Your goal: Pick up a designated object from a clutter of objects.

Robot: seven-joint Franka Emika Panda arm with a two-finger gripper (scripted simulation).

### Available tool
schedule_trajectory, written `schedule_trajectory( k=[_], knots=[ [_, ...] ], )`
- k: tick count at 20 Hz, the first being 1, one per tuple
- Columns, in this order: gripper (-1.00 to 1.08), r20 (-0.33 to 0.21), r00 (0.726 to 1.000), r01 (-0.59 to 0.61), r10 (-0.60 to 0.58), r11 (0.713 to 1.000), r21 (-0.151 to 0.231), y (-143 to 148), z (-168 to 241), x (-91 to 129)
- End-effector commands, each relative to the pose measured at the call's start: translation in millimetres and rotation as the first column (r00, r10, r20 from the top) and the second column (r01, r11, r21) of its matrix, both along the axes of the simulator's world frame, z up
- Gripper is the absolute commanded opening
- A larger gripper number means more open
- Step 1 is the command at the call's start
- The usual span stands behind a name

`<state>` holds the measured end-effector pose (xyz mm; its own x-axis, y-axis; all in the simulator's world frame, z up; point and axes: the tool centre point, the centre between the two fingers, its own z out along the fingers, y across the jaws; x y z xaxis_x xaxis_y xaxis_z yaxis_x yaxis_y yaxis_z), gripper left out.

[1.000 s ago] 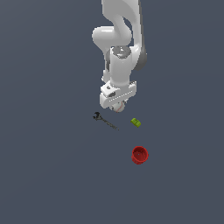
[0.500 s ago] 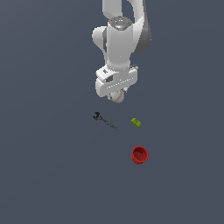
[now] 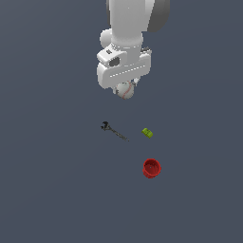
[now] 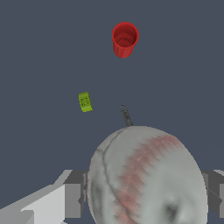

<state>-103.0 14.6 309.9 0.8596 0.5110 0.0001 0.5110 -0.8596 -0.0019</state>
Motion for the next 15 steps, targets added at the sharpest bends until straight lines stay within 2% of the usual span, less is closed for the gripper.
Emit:
schedule_trajectory(
  k=[1, 8, 15],
  knots=[
    [-1.00, 0.001, 1.000, 0.000, 0.000, 1.000, -0.001, -2.3, 19.1, 2.2],
    [-1.00, 0.001, 1.000, 0.000, 0.000, 1.000, -0.001, -6.5, 53.2, 7.7],
    [-1.00, 0.001, 1.000, 0.000, 0.000, 1.000, -0.002, -7.7, 64.1, 10.5]
  ],
)
